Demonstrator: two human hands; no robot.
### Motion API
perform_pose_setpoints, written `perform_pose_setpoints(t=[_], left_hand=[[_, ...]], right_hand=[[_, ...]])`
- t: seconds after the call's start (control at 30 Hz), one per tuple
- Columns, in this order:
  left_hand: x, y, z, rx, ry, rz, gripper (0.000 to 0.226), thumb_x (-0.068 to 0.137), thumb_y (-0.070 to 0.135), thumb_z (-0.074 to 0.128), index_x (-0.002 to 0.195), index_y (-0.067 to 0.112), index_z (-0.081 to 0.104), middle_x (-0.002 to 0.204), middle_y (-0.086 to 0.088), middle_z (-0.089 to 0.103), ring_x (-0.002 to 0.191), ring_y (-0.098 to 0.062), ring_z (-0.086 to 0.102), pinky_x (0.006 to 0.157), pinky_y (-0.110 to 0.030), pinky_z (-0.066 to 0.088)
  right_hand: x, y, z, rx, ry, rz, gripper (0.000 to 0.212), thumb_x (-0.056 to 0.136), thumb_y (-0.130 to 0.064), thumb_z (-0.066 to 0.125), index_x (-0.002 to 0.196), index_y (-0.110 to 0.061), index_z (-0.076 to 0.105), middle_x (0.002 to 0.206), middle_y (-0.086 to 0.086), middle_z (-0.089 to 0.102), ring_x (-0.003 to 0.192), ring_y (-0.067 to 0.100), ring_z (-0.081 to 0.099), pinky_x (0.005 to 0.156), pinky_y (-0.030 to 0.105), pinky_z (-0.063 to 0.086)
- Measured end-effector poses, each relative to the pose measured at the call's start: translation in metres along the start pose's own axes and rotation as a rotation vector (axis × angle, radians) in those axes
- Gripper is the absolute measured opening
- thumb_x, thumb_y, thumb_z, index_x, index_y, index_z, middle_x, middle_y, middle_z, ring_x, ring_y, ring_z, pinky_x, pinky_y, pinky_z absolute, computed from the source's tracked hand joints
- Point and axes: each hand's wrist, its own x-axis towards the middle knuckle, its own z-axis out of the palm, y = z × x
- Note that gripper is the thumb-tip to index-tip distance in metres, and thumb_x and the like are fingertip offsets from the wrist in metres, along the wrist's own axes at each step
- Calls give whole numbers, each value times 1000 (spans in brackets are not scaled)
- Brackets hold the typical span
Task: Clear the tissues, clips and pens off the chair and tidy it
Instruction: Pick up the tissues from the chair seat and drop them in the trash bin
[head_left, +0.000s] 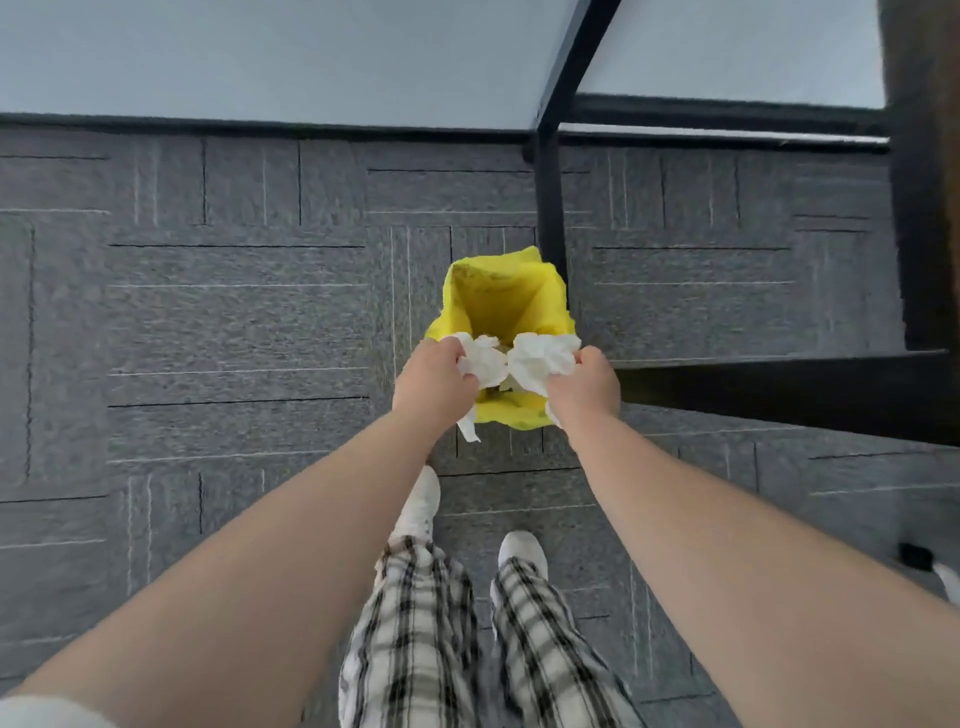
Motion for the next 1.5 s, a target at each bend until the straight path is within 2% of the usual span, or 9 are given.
perform_pose_setpoints(t=[0.13,0.3,0.5,0.63,0.77,0.9,1.13,1.33,1.5], left_hand=[[43,-6,8,-21,-24,34,25,87,18,53,108,4,56,112,-16,53,82,-28,48,68,-35,41],[69,-3,15,-45,-123,47,45,87,26,59,129,14,48,129,-13,50,108,-32,55,78,-34,44],[71,6,11,-61,-280,147,77,85,32,64,149,23,22,154,-2,30,140,-23,31,107,-35,34],[70,14,5,29,-306,211,80,84,31,65,149,23,20,153,-3,31,138,-24,34,105,-34,35],[63,17,-6,119,-320,231,75,87,28,62,149,22,21,151,-5,33,137,-25,36,104,-35,37],[56,19,-28,240,-341,219,74,88,30,59,149,27,19,152,-5,32,136,-27,37,100,-37,40],[24,30,-71,366,-310,187,80,87,35,60,150,26,12,150,-7,36,127,-29,48,88,-38,47],[-23,64,-93,483,-335,233,75,88,37,58,150,24,16,149,-8,37,130,-31,44,97,-40,45],[-82,95,-96,572,-361,283,72,90,34,55,150,22,16,145,-10,42,128,-32,47,96,-38,44]], right_hand=[[20,-7,32,106,13,102,29,88,-5,51,117,-8,53,118,11,61,106,32,58,73,31,41],[33,-15,49,234,1,188,36,82,-10,62,116,-16,52,116,5,60,104,29,59,88,43,54],[34,-19,44,236,-63,179,46,79,-19,68,121,-22,50,99,-2,57,95,28,61,79,49,58],[25,-17,34,218,-130,181,64,83,-26,69,138,-27,37,120,-1,52,105,28,55,83,50,58],[13,-17,25,226,-208,221,72,86,-35,67,145,-39,27,141,2,41,114,32,52,73,46,61],[2,-24,20,142,-233,134,59,90,-31,60,142,-37,34,133,1,47,106,30,55,73,46,61],[-38,-36,-12,-24,-238,-17,55,92,-25,54,144,-25,35,140,3,50,115,31,55,93,41,51],[-72,-24,-53,-27,-221,-64,57,94,-32,53,146,-22,32,144,8,46,127,34,47,98,41,44],[-112,3,-85,-5,-199,-121,51,93,-31,53,141,-21,39,138,8,53,121,33,52,98,44,47]])
